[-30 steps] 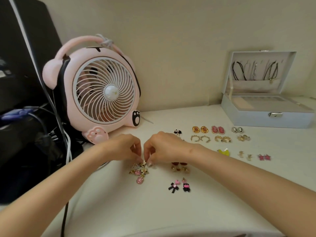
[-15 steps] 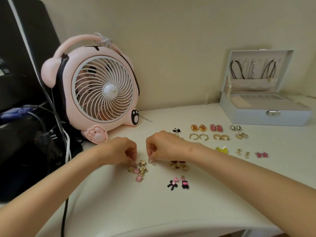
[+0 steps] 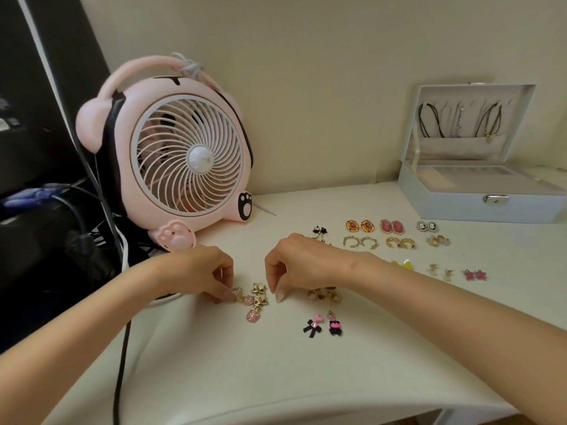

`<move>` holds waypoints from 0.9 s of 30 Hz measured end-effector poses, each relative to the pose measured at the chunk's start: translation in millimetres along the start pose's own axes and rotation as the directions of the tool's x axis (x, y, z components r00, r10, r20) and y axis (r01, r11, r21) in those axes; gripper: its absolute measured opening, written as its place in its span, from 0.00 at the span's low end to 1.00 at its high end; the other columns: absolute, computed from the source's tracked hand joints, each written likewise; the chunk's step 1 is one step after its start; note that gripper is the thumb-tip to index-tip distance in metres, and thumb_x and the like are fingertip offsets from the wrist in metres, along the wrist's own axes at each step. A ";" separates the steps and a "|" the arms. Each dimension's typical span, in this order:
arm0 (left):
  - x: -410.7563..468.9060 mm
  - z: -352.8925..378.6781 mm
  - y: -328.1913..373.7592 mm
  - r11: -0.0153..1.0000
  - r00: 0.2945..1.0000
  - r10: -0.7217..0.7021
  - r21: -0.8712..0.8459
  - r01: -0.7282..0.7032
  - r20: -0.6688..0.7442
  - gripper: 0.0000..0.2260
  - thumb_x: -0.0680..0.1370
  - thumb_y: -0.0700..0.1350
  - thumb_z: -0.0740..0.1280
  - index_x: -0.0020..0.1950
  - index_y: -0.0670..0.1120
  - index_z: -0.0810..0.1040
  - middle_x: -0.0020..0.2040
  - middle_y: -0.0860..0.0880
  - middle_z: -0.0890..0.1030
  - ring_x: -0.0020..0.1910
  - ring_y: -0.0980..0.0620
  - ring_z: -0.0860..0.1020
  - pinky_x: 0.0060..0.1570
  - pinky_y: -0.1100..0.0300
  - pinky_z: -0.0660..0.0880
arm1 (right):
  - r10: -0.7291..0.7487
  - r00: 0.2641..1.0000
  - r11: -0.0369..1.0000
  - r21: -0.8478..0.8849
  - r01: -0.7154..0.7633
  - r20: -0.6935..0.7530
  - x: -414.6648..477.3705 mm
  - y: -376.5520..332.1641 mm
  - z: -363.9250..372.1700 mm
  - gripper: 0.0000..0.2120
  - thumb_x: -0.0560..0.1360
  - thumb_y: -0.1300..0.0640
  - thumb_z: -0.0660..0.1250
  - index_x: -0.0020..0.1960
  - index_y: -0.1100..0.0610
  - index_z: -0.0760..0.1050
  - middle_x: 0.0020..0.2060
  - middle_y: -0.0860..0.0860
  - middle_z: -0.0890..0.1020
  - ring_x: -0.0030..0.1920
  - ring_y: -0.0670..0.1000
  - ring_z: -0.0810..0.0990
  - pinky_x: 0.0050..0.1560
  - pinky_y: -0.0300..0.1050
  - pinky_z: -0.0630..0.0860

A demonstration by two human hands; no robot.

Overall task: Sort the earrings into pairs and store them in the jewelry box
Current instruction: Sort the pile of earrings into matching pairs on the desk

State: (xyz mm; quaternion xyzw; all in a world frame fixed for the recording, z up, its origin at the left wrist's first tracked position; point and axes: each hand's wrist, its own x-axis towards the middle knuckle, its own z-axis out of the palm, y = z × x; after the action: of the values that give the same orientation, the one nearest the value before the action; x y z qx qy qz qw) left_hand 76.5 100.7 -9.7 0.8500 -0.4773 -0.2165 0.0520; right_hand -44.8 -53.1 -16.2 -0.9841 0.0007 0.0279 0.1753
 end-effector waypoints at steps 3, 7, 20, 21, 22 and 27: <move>1.0 -2.8 -3.4 1.000 0.999 0.010 0.004 -0.010 -0.042 0.04 0.72 0.45 0.72 0.42 0.49 0.78 0.38 0.53 0.81 0.34 0.61 0.76 0.39 0.67 0.72 | -0.015 1.000 0.999 -0.035 0.014 -0.019 -1.0 -1.3 1.1 0.06 0.68 0.53 0.75 0.42 0.53 0.80 0.32 0.42 0.75 0.37 0.44 0.74 0.37 0.40 0.70; 1.9 -5.2 -5.3 1.000 0.999 0.010 0.022 -0.009 -0.042 0.04 0.71 0.43 0.72 0.43 0.49 0.78 0.42 0.50 0.81 0.38 0.56 0.75 0.42 0.62 0.72 | -0.020 0.999 0.997 -0.079 0.017 -0.036 -1.8 0.3 1.2 0.07 0.69 0.49 0.73 0.43 0.52 0.79 0.32 0.42 0.73 0.34 0.41 0.71 0.33 0.39 0.64; 1.6 -2.5 -6.4 0.993 0.998 0.042 0.114 -0.037 -0.045 0.07 0.71 0.42 0.71 0.39 0.53 0.76 0.39 0.55 0.79 0.36 0.59 0.73 0.38 0.68 0.69 | 0.081 0.962 0.955 0.298 0.001 -0.261 -0.4 0.1 -7.7 0.08 0.69 0.59 0.74 0.39 0.56 0.74 0.38 0.50 0.81 0.34 0.41 0.74 0.33 0.29 0.69; 2.0 -3.2 -5.8 0.994 0.997 0.054 0.101 -0.048 -0.062 0.07 0.72 0.42 0.71 0.39 0.53 0.76 0.39 0.55 0.79 0.36 0.59 0.73 0.38 0.69 0.69 | 0.095 0.961 0.937 0.350 0.002 -0.260 0.2 0.2 -8.4 0.07 0.69 0.61 0.74 0.40 0.57 0.75 0.37 0.52 0.81 0.33 0.43 0.76 0.32 0.30 0.71; 3.2 -5.0 -4.8 0.994 0.994 0.068 0.088 -0.061 -0.087 0.08 0.72 0.42 0.71 0.38 0.53 0.75 0.39 0.56 0.79 0.36 0.59 0.74 0.38 0.70 0.69 | 0.113 0.960 0.918 0.397 -0.001 -0.257 0.3 0.6 -9.4 0.07 0.69 0.62 0.74 0.42 0.59 0.77 0.35 0.53 0.81 0.32 0.44 0.77 0.31 0.32 0.72; 12.5 -15.0 9.3 0.988 0.950 0.152 0.066 -0.139 -0.273 0.06 0.72 0.42 0.71 0.41 0.50 0.76 0.40 0.56 0.80 0.39 0.60 0.77 0.43 0.67 0.74 | 0.198 0.920 0.914 0.404 -0.048 -0.339 0.6 8.5 -16.0 0.03 0.67 0.61 0.75 0.41 0.59 0.83 0.33 0.53 0.83 0.32 0.45 0.78 0.35 0.35 0.75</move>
State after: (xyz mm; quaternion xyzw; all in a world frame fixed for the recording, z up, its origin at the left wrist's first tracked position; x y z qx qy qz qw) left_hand 81.1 83.6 2.6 0.8355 -0.5315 -0.0798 0.1145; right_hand -43.4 -66.5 -4.2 -0.9149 0.1024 -0.1488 0.3609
